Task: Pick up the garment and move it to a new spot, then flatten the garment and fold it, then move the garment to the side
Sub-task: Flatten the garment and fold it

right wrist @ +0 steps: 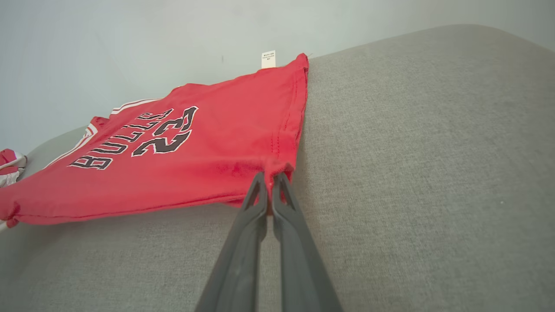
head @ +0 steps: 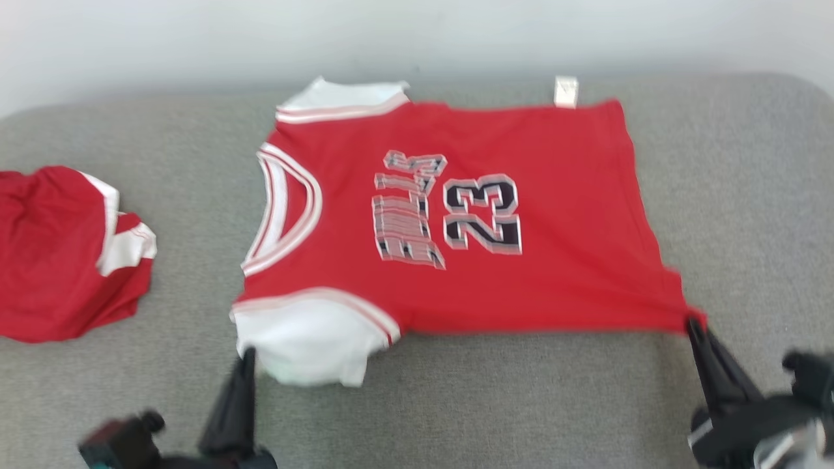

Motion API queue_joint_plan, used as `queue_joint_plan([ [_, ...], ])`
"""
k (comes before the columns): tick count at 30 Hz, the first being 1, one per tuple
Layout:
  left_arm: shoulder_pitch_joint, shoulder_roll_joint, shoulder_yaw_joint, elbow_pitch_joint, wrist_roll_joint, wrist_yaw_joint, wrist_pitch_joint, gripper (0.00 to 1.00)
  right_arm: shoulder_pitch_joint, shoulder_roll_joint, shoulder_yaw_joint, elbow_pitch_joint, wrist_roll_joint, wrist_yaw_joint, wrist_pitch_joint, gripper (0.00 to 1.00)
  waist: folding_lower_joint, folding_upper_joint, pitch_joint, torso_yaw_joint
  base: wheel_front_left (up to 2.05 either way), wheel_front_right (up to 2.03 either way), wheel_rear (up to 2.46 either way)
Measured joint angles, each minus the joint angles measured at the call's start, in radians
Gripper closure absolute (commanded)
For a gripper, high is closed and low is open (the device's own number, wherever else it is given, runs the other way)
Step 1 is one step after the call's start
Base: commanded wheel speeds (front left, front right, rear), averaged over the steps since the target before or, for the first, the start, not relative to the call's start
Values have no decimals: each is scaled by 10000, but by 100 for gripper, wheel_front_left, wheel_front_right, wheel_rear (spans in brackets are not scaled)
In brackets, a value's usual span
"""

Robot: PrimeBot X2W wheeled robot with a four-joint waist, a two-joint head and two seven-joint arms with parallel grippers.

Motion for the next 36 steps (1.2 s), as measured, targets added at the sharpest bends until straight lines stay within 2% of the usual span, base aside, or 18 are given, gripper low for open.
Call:
queue_joint_plan([
  [9,1441,-686,82,725,130,-322,0,100,2120,502,-1208,-602,-725,0,683,100,0,0,-848,291,0,0,0],
  [16,2263,-863,-42,953,88,-347,2,100,3313,671,-1891,-713,-1352,2,1150,100,0,0,-1369,469,0,0,0],
  [19,2363,-922,-77,1003,79,-353,2,100,3688,945,-2157,-734,-1421,2,1283,100,0,1,-1474,564,0,0,0],
  [25,2130,-982,-360,1158,146,-514,165,100,3715,1229,-2165,-897,-1593,0,1419,100,0,1,-1487,507,0,0,0],
  [36,407,-884,-403,1302,389,-686,796,100,2544,1198,-1672,-742,-1248,0,1898,100,2,2,-1422,84,0,0,0],
])
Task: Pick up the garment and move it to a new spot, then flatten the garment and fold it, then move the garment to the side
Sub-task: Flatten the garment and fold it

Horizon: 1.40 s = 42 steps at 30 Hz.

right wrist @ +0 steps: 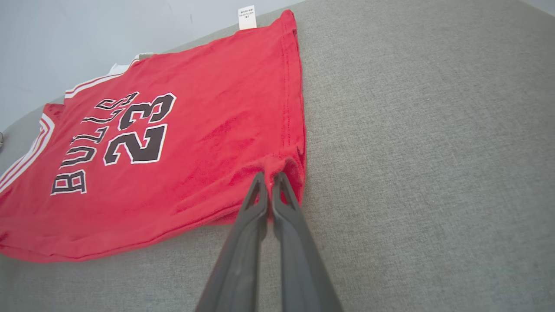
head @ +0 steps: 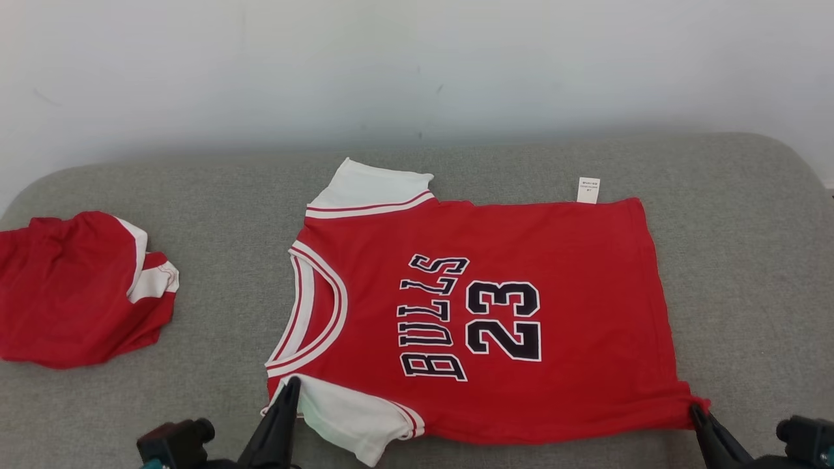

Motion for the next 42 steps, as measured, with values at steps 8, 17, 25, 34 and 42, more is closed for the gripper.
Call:
queue_joint_plan([
  [8,-1701,81,196,1325,-61,-368,456,100,-1650,-38,395,984,222,0,255,100,0,0,152,-281,0,0,0],
  [17,-3469,-40,146,3208,-27,-980,777,100,-3449,-58,817,2376,186,0,155,100,1,1,566,-500,0,0,0],
  [25,-4581,-232,-10,4907,105,-1467,713,100,-4693,46,1137,3628,79,0,-270,100,1,1,925,-721,0,0,0],
  [34,-5263,-518,-337,6414,537,-1906,-221,0,-5206,100,1626,4769,115,0,-1298,0,1,1,1035,-803,0,0,0],
  [42,-4434,-449,56,6602,420,-2025,-711,0,-4240,-318,1881,4966,520,0,-1806,0,-2,0,562,-668,0,0,0],
])
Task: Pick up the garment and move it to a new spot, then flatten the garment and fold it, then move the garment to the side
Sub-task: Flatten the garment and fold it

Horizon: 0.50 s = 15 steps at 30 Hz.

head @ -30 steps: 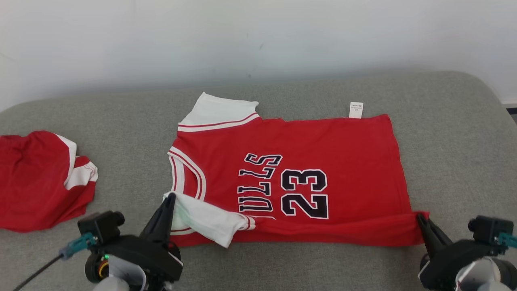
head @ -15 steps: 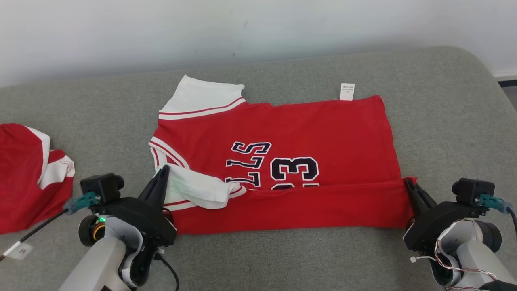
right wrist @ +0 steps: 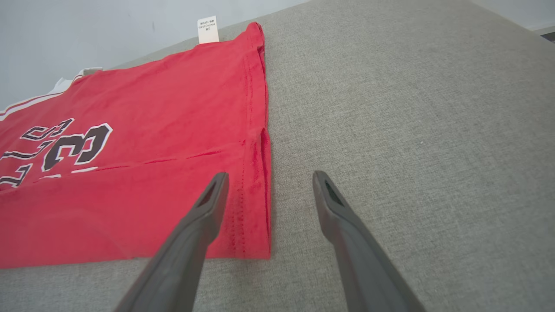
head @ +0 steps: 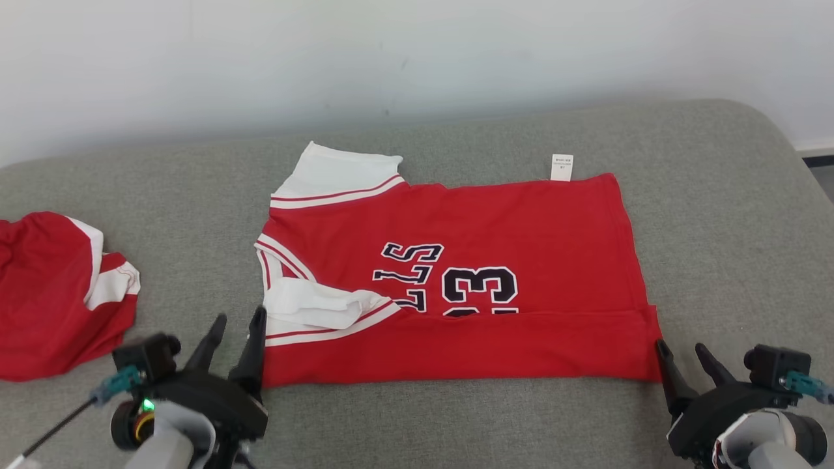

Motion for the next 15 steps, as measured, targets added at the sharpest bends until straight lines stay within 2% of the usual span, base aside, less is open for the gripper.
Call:
queue_joint_plan([
  [8,1336,150,-132,-472,192,186,-42,0,546,-123,-73,-234,213,0,-138,0,0,0,-139,258,0,0,0],
  [15,1525,171,-339,-623,295,362,125,0,549,-31,-115,-232,128,0,-38,0,0,0,87,341,0,0,0],
])
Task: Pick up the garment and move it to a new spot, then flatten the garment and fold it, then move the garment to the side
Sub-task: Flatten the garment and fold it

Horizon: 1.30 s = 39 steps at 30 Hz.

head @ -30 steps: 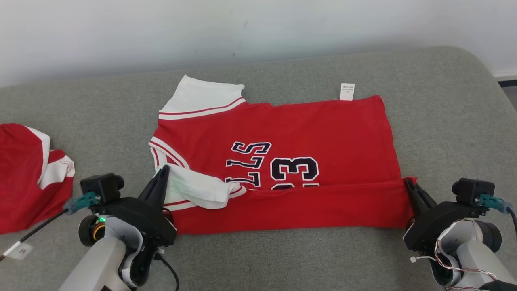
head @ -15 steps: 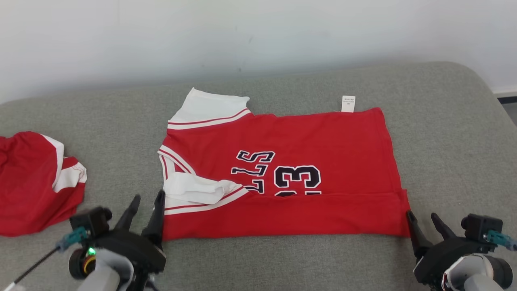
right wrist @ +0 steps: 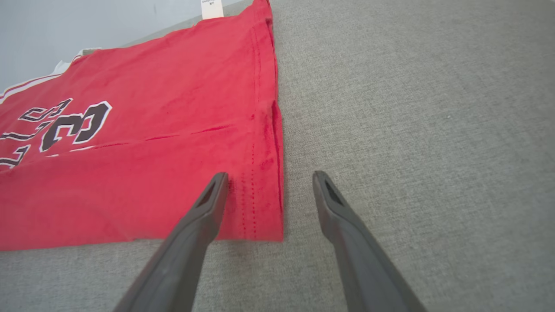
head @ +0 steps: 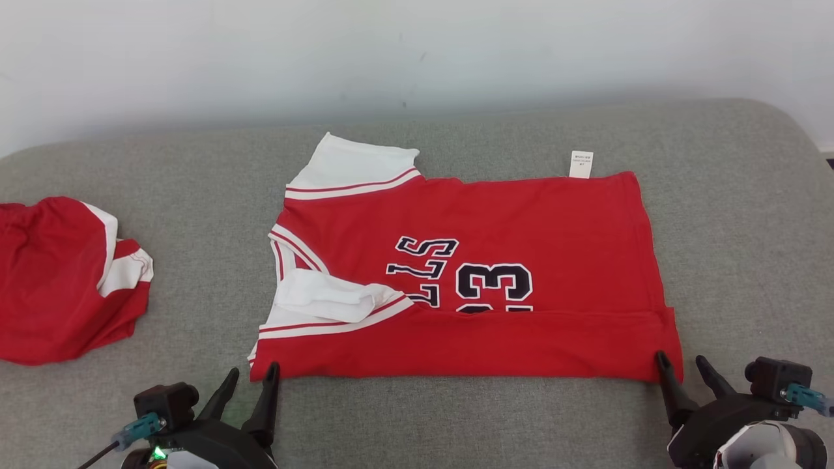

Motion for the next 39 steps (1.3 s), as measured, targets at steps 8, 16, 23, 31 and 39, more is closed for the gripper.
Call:
queue_joint_plan([
  [8,-284,19,-174,105,176,77,253,53,-228,215,35,299,-307,0,242,0,0,0,312,-31,0,0,0],
  [16,-552,-81,-345,412,259,69,339,100,-505,385,186,537,-451,0,163,100,1,0,335,-6,0,0,0],
  [23,120,-73,-245,261,230,69,52,100,-212,263,288,418,-309,0,-12,100,1,0,-132,98,0,0,0],
  [31,1466,-253,-144,-646,192,447,-98,100,977,-257,293,-376,-23,0,102,100,0,0,-689,477,0,0,0],
  [39,2470,-548,-268,-1375,201,780,-153,100,2455,-667,-431,-1538,94,2,627,100,0,-1,-1052,853,0,0,0],
])
